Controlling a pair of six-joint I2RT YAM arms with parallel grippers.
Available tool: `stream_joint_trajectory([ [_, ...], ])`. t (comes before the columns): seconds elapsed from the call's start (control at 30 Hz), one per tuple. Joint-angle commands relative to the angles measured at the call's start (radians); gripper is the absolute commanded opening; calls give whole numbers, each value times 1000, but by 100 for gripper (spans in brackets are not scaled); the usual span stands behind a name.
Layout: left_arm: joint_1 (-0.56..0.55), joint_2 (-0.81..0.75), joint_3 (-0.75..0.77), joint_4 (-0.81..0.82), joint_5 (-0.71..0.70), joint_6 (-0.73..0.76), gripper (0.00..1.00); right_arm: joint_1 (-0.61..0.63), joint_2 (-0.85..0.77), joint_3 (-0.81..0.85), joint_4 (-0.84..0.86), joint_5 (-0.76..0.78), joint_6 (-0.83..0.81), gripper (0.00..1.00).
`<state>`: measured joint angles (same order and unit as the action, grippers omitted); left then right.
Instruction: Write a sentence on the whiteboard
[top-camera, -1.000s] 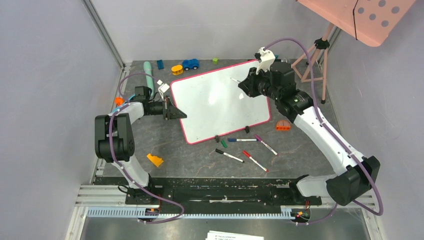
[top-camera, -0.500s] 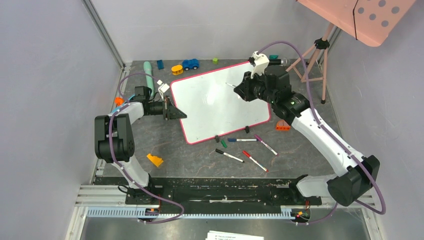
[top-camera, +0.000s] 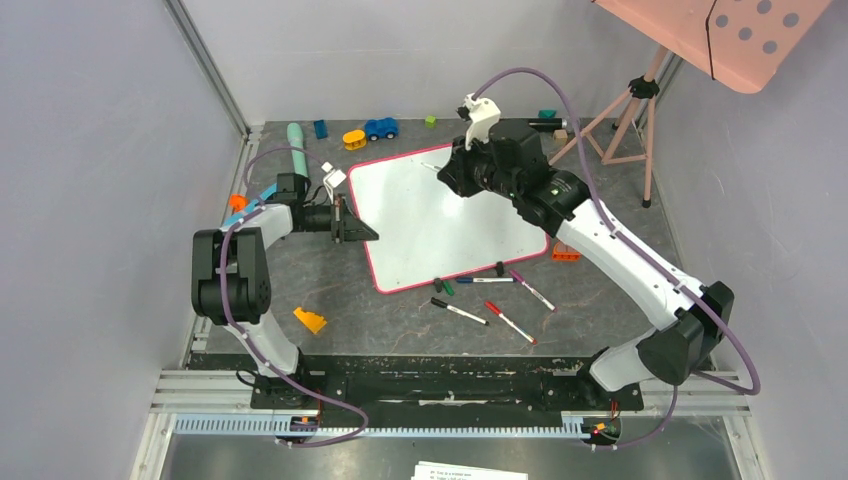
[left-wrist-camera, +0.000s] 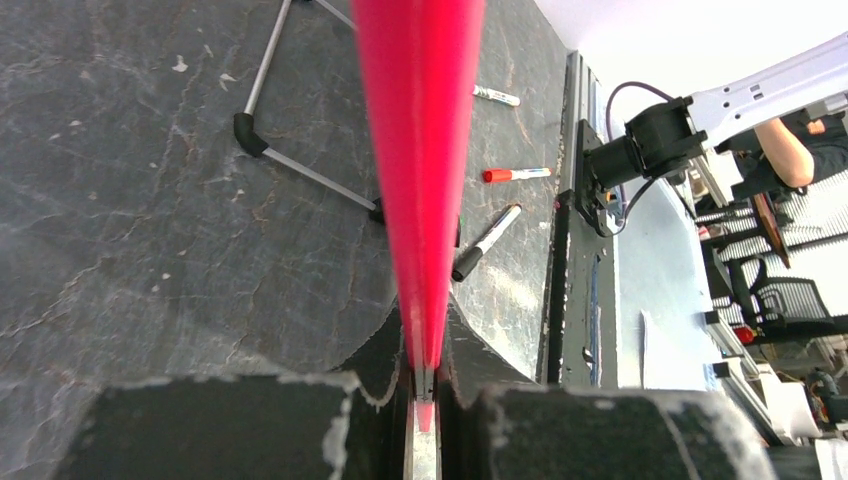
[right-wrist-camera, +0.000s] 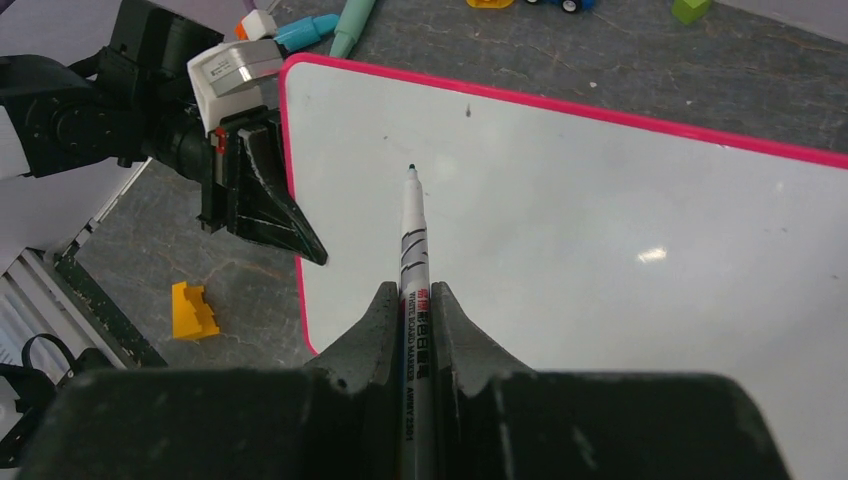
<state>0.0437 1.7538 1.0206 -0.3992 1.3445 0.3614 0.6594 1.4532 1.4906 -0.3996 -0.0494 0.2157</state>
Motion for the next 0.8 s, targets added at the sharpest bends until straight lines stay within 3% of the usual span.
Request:
stream_joint_trajectory([
  [0.0, -71, -4, -26, -95, -117, 34, 2, 26, 27, 79, -6, 29, -16, 0],
  [0.53, -71, -4, -36, -63, -85, 17, 2, 29, 37, 101, -8, 33, -61, 0],
  [0.77, -70, -65, -126, 203, -116, -186, 2, 30, 48, 110, -3, 39, -62, 0],
])
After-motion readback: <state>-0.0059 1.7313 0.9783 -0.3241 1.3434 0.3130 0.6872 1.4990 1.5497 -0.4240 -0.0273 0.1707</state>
